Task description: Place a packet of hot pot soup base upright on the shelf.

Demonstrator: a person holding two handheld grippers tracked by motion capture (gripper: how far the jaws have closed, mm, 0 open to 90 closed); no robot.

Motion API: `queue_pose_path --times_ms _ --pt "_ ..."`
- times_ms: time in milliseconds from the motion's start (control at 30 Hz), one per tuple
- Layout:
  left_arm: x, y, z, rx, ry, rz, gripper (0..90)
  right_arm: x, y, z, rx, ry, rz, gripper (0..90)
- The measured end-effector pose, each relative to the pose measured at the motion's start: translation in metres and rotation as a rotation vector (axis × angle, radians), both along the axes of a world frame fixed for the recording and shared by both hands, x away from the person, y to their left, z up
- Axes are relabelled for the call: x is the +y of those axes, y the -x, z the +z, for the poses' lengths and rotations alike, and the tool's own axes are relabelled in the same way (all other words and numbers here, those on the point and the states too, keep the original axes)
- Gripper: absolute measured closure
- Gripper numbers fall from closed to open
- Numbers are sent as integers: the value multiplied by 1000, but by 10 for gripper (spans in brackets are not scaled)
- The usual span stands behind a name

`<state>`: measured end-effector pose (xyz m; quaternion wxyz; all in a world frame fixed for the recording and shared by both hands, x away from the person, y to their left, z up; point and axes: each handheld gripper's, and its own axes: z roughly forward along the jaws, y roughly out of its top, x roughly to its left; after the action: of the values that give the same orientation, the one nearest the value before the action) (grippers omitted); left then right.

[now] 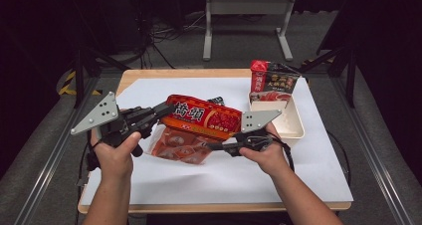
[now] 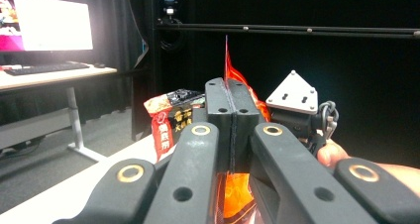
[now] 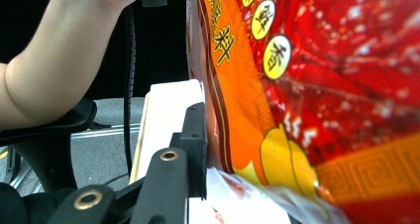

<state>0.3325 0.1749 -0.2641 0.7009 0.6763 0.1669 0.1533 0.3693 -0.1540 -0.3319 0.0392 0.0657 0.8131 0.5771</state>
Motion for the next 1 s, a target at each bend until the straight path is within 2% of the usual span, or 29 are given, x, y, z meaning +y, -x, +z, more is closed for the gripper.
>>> queue_pose_path --times_ms 100,233,267,333,367,400,600,767,900,1000 --pt "0 -2 -1 8 2 2 879 -3 0 4 15 18 -12 704" --pt "2 -3 -1 16 18 15 747 -9 0 9 12 55 -39 705" --pt "2 -3 -1 21 22 19 696 -11 0 10 11 63 -46 704" --pt "1 -5 -1 22 7 62 542 -15 -1 14 15 72 -62 704" --pt "1 -5 -1 22 7 62 488 -15 -1 14 15 72 -62 704" --pt "1 -6 -1 33 -4 89 434 -20 -2 17 19 78 -76 704" --pt "2 -11 -4 71 -38 116 364 -31 -4 28 29 103 -110 704" --pt "6 -14 -5 78 -69 146 342 -44 -8 40 43 120 -145 704" --pt "9 -18 -10 98 -84 165 335 -52 -10 50 40 136 -177 704" --pt "9 -24 -15 122 -114 192 314 -58 -12 59 39 146 -204 704"
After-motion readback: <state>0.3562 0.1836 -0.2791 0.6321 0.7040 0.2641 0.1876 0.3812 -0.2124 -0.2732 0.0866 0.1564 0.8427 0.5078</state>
